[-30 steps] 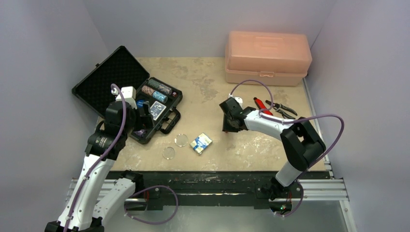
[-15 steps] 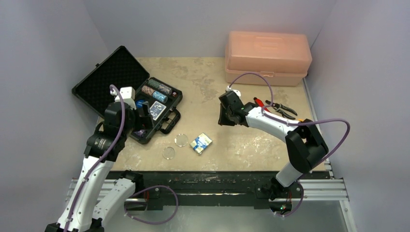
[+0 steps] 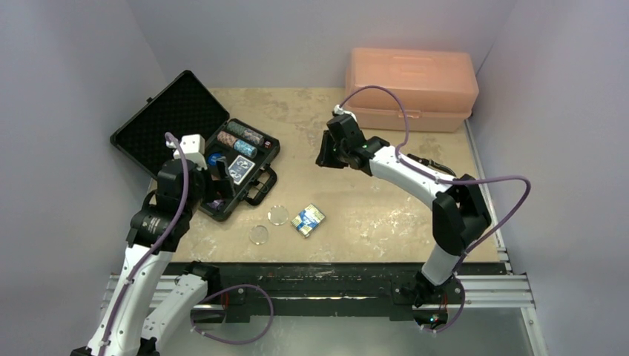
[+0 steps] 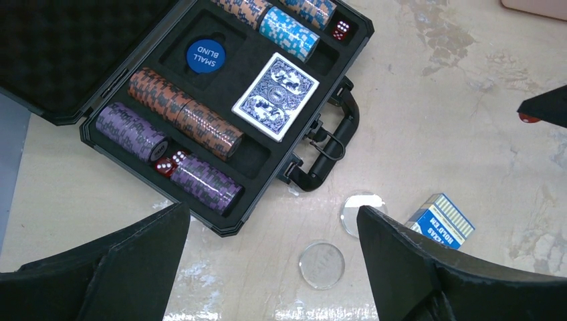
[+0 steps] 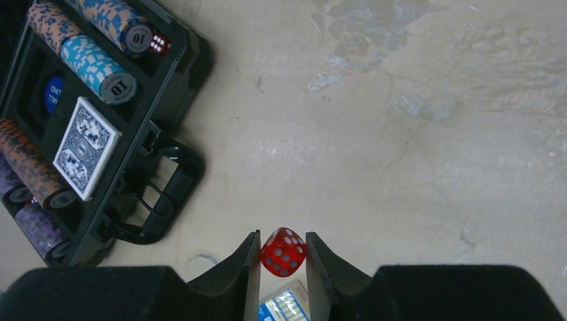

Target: Pack up texas hold em set

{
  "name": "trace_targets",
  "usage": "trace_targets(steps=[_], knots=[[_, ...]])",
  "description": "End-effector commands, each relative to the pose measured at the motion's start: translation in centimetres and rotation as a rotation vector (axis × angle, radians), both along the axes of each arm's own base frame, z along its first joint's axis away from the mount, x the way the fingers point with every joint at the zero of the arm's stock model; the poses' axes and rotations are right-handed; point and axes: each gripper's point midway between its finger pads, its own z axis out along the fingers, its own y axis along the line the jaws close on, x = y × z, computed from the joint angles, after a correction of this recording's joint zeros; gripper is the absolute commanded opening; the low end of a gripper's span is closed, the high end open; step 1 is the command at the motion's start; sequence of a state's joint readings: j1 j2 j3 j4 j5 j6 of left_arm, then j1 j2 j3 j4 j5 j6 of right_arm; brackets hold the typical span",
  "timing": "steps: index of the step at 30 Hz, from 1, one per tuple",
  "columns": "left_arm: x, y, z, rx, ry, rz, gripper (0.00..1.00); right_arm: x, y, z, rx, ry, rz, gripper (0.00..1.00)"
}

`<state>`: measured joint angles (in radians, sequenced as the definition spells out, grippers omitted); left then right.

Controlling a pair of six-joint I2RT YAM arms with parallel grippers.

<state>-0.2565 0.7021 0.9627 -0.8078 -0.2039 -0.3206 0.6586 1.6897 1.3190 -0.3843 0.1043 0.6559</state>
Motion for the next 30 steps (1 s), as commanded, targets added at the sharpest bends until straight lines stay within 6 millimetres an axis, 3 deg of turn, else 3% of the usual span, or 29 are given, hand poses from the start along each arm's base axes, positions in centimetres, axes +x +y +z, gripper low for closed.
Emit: trace_targets(steps=[1, 18, 30], knots=[[0.3, -0.3, 1.2, -0.005, -0.054, -0.022, 0.96, 1.7, 2.6, 1.6, 0.064, -0.03, 0.069, 0.0], [0.0, -0.3, 1.6, -0.012, -0.074, -0.025, 0.96, 5.8, 12.1, 4.1, 0.307, -0.021, 0.21, 0.0], [-0.1, -0.4, 1.6, -0.019, -0.077, -0.033, 0.96, 7.6, 16.7, 3.7, 0.347, -0.01, 0.252, 0.0]])
